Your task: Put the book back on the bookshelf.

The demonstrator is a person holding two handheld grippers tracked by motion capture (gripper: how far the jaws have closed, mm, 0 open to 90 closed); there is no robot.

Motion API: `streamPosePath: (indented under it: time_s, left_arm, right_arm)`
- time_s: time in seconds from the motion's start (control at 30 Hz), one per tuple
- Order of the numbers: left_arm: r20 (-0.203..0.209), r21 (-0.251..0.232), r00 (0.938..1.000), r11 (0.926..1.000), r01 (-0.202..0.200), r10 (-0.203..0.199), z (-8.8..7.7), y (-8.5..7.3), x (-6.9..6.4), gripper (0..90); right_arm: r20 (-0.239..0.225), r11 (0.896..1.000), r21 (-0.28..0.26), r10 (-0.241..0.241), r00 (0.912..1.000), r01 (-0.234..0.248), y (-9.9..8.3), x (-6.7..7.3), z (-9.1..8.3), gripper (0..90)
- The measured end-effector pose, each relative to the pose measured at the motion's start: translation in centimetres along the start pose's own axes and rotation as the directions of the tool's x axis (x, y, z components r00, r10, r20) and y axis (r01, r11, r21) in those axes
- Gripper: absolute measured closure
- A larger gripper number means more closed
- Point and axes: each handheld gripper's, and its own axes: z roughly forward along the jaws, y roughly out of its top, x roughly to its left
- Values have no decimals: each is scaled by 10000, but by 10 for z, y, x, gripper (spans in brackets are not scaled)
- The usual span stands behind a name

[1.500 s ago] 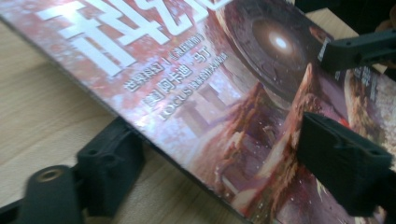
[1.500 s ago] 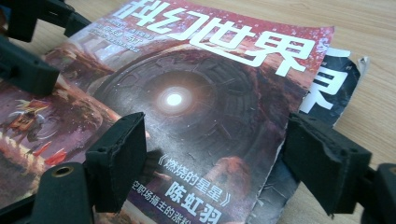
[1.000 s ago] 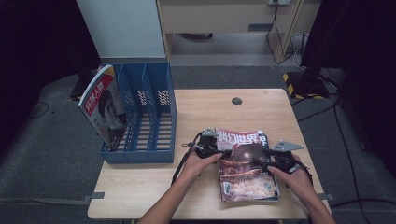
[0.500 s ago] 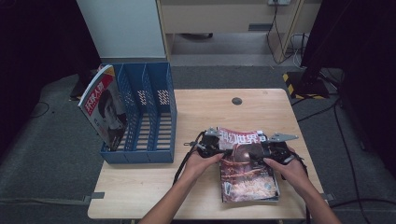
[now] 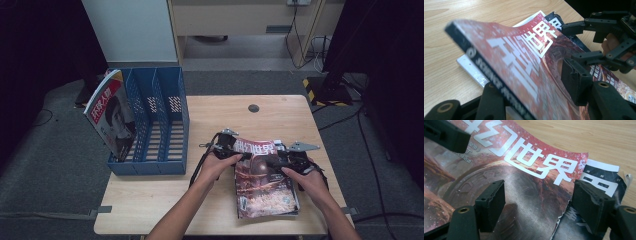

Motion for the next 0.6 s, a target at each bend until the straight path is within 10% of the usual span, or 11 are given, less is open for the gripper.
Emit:
streamPosePath:
  time_s: [0.6]
  left_arm:
    - [59,-63,9989,9989,463,-463,11,18,-1,459]
  right_arm:
    - [186,9995,64,-301,9994,300,0,6,1,305]
